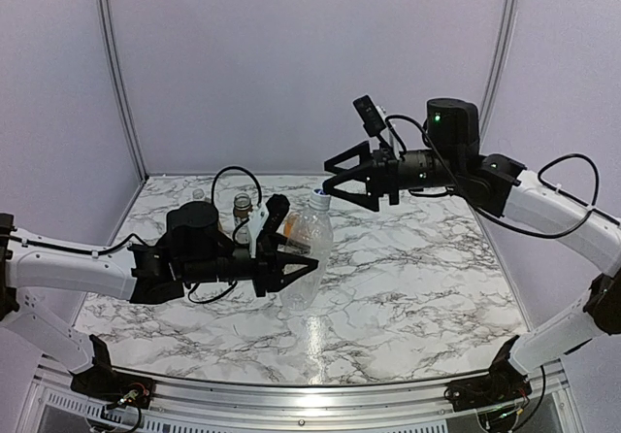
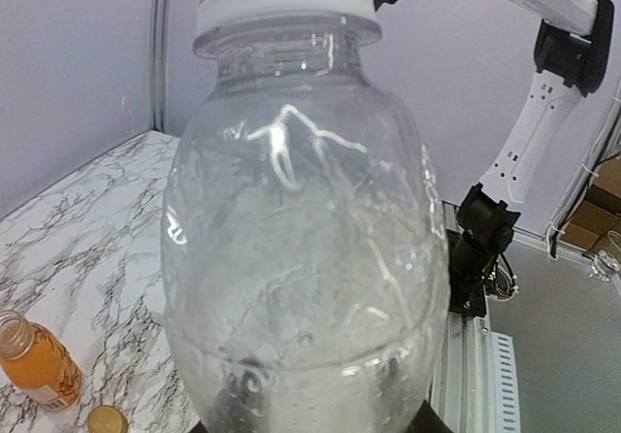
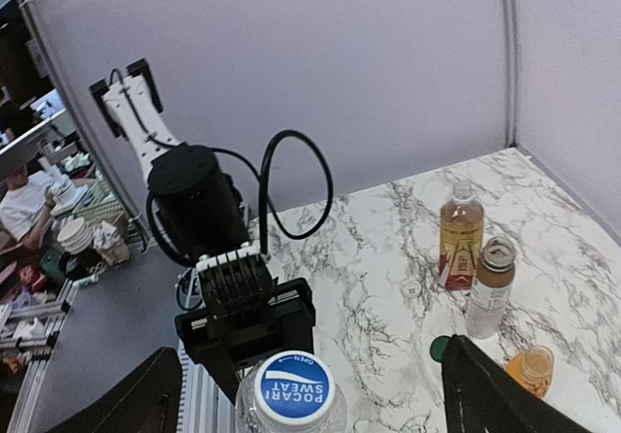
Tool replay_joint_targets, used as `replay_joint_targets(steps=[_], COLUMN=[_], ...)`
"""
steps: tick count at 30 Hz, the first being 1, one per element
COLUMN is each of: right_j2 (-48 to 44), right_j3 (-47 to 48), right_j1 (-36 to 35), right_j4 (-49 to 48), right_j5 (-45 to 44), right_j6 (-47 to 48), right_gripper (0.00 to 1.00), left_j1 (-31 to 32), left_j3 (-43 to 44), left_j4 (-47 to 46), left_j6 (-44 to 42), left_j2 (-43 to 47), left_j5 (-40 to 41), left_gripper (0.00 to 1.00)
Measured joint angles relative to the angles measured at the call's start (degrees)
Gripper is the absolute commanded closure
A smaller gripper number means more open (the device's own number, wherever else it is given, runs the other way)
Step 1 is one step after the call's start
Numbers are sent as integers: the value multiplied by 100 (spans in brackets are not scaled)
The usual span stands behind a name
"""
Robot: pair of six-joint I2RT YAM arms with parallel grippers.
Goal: Unscrew the bottle caps
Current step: Unscrew the bottle cap from the plastic bottle.
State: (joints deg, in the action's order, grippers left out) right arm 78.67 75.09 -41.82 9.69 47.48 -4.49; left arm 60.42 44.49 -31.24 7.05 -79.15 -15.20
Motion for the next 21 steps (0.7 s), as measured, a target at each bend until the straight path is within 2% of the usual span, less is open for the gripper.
replay_joint_targets(steps=[8,15,18,21], right_j2=[-177,46,162,264], right_j3=[74,188,192,192], right_j1=[-540,-789,-844,-866], right_j4=[70,216,293,350], right_j5=[-2063,-3077,-3276,-3355], right_j6=[-815,-1108,-1152,-1202], right_gripper=[13,15,21,32], left_j1=[13,28,28,28], left_j3=[57,142,166,166], left_j4=[238,374,380,415], left_j6=[-7,-4,-7,-9], left_j2=[-151,-162,-162,-162], left_j5=[758,1128,1222,1281], left_gripper=[80,80,79,79])
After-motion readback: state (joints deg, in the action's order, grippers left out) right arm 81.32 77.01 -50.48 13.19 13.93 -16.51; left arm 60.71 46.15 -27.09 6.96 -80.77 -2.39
